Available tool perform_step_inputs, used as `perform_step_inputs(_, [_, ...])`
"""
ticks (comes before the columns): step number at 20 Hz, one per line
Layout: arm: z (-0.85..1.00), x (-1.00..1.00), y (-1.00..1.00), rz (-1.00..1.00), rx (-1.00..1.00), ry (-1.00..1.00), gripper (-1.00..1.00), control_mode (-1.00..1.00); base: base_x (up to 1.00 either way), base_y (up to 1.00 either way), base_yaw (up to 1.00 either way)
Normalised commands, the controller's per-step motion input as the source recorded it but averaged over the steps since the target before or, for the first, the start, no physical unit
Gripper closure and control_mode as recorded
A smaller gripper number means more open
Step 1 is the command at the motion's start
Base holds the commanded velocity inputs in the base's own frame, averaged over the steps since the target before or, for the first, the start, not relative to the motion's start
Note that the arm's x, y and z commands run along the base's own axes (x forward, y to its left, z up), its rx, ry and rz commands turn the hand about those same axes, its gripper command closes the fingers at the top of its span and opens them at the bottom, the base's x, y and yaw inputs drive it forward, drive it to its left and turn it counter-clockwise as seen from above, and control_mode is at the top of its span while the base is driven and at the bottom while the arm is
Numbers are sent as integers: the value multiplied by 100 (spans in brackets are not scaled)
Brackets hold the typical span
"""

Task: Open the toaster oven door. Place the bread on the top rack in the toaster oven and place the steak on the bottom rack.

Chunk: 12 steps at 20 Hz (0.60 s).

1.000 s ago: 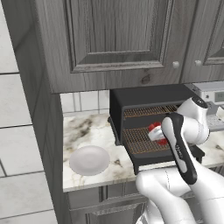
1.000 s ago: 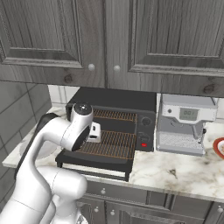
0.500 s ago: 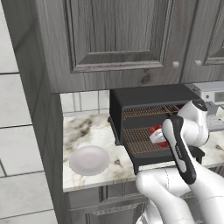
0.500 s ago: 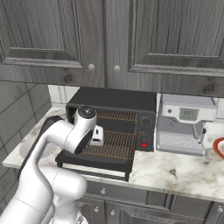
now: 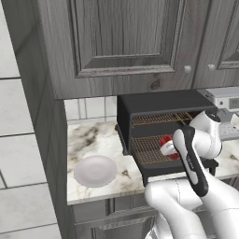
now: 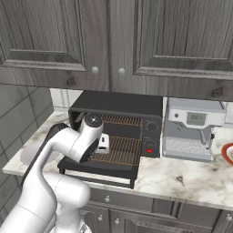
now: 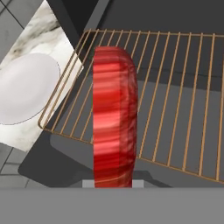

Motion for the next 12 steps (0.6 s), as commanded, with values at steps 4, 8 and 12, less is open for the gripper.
perform_step_inputs(4, [10,11,-5,5,0,0,100,-100,0,0,0])
perform_step_inputs(8, [0,20,-3,4,0,0,100,-100,0,0,0])
perform_step_inputs(12, [0,18,0,3,0,0,100,-100,0,0,0])
